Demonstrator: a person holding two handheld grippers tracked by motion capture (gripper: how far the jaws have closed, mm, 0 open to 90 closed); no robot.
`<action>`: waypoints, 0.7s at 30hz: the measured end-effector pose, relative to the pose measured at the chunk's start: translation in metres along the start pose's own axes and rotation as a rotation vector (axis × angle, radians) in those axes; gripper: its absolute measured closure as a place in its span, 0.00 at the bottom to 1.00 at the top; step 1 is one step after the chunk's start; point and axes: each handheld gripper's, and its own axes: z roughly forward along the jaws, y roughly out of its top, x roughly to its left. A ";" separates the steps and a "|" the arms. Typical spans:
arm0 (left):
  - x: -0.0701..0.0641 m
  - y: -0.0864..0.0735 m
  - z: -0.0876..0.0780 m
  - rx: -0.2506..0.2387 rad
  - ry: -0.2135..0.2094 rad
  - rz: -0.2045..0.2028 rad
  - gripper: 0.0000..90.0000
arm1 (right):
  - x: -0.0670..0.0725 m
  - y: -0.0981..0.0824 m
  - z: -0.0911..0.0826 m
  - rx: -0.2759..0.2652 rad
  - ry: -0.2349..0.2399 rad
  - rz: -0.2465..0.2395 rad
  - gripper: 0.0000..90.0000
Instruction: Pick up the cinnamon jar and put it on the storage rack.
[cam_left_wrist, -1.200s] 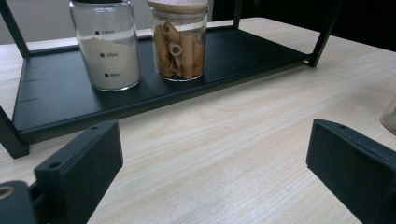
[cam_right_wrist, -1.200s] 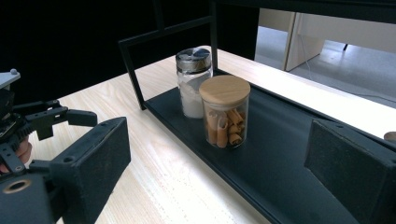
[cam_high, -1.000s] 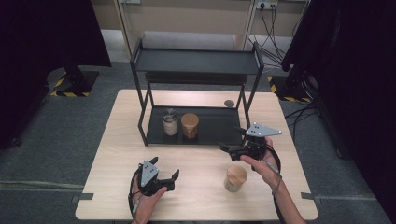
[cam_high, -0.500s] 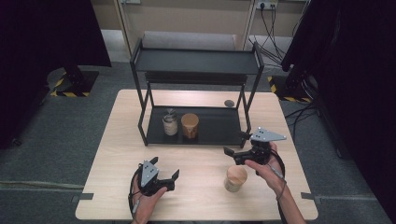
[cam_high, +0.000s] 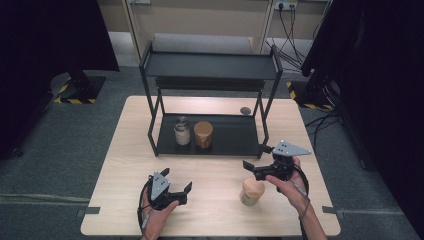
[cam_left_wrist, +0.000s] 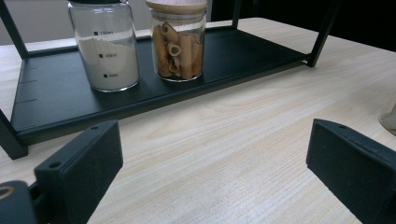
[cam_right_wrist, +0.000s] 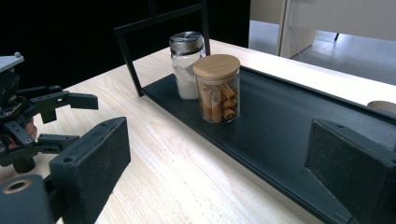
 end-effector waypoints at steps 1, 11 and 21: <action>0.000 0.000 0.000 0.000 0.000 0.000 0.04 | 0.000 0.000 0.000 0.000 -0.001 0.002 0.08; 0.000 0.000 0.000 0.000 0.000 0.000 0.04 | 0.000 -0.006 -0.007 -0.002 -0.009 0.012 0.08; 0.000 0.000 0.000 0.001 -0.001 0.000 0.04 | 0.003 -0.010 -0.010 -0.001 -0.006 0.017 0.08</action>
